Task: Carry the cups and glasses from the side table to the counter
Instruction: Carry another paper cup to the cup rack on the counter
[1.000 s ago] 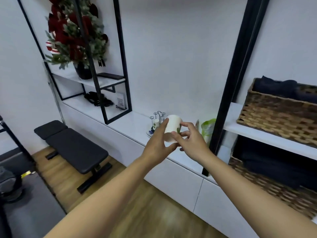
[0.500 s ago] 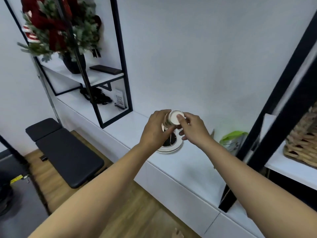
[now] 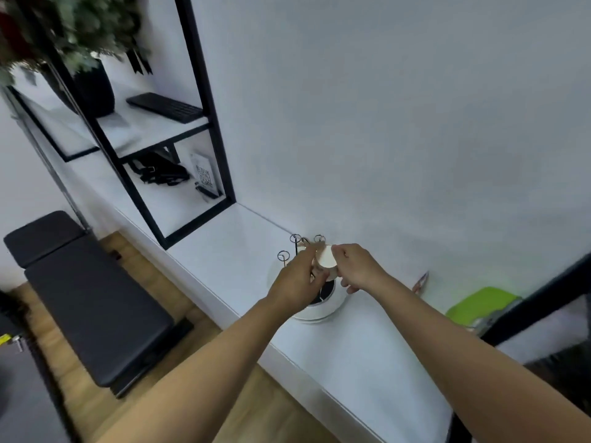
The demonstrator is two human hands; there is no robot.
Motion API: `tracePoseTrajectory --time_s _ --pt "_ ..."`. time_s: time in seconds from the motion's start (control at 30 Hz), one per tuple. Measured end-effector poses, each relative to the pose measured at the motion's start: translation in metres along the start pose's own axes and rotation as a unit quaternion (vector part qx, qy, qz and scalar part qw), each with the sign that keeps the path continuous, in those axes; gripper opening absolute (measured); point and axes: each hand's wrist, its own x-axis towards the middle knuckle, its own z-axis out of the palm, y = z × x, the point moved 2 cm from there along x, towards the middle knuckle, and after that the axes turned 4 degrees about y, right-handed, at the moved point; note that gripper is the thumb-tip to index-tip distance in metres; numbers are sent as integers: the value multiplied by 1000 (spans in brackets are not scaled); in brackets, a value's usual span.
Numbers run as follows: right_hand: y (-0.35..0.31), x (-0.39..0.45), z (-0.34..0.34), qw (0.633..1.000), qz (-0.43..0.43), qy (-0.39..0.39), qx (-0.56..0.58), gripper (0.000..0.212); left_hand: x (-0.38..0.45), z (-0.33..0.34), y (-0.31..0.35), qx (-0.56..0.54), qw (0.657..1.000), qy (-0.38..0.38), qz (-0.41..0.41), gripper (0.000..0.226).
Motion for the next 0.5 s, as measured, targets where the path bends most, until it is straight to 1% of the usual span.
tracePoseTrajectory --time_s 0.13,0.23,0.33,0.5 --pt "28 38 19 997 68 -27 27 38 27 20 -32 4 997 -64 -44 54" --pt "48 60 31 990 119 -36 64 38 46 38 -52 33 992 -110 -62 62" --pt "60 76 43 984 150 -37 90 38 61 51 -67 45 986 -139 -77 71" --pt "76 96 58 972 191 -81 105 37 71 68 -90 56 975 -183 -111 77"
